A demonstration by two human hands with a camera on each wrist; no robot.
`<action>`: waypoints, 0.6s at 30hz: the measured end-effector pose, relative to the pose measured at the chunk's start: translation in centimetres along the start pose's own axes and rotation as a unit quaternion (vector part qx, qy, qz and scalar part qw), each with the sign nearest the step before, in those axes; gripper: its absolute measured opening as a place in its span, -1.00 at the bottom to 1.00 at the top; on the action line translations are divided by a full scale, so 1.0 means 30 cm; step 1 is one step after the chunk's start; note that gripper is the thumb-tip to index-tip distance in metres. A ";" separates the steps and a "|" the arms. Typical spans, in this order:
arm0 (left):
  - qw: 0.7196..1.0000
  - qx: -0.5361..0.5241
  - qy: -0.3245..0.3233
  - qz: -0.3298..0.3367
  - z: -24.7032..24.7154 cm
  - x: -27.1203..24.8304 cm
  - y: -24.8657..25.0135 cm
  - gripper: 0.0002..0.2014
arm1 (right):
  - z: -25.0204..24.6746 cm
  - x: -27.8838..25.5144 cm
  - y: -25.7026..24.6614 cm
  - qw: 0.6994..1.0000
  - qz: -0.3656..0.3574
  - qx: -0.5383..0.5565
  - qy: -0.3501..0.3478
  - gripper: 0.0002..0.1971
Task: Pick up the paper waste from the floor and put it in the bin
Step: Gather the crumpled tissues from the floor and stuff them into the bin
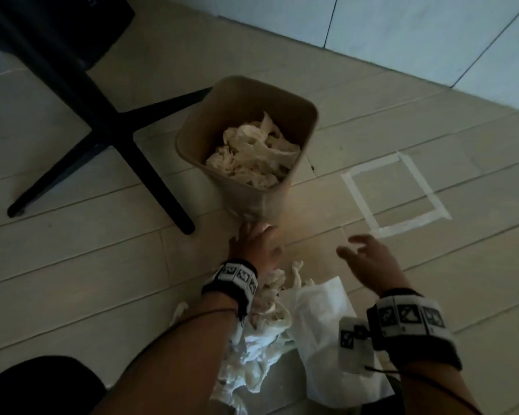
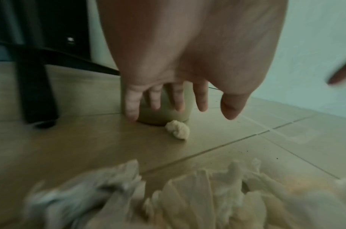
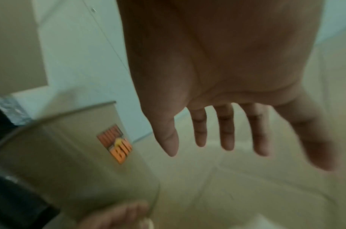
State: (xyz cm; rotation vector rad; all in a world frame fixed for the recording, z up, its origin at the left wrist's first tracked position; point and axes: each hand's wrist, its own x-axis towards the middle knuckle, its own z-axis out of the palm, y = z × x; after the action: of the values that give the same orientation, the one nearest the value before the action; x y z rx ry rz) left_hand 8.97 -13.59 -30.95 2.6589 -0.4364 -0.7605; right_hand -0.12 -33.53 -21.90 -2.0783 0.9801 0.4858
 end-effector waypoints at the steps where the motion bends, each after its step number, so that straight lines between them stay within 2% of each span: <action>1: 0.999 0.000 -0.039 0.004 -0.004 0.027 0.013 -0.44 | 0.040 -0.013 0.061 0.998 0.050 -0.004 -0.029 -0.41; 4: 0.987 0.021 -0.158 -0.018 -0.013 0.065 0.034 -0.29 | 0.155 -0.060 0.185 0.986 0.142 0.016 -0.083 -0.15; 7: 0.976 0.054 -0.207 -0.038 -0.023 0.058 0.049 -0.11 | 0.258 -0.094 0.241 0.976 0.181 0.085 -0.090 -0.07; 15: 0.954 0.029 -0.291 -0.064 -0.008 -0.081 0.075 0.06 | 0.394 -0.080 0.269 0.938 0.225 0.253 -0.067 -0.19; 18: 0.954 0.016 -0.297 -0.045 0.041 -0.134 0.072 0.21 | 0.423 -0.064 0.265 0.906 0.218 0.352 -0.090 -0.27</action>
State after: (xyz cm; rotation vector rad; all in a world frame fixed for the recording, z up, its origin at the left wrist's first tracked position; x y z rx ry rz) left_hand 4.60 -14.30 -29.26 2.4458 -0.4723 -1.6024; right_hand -7.68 -25.96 -32.54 -1.1492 1.2804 0.4472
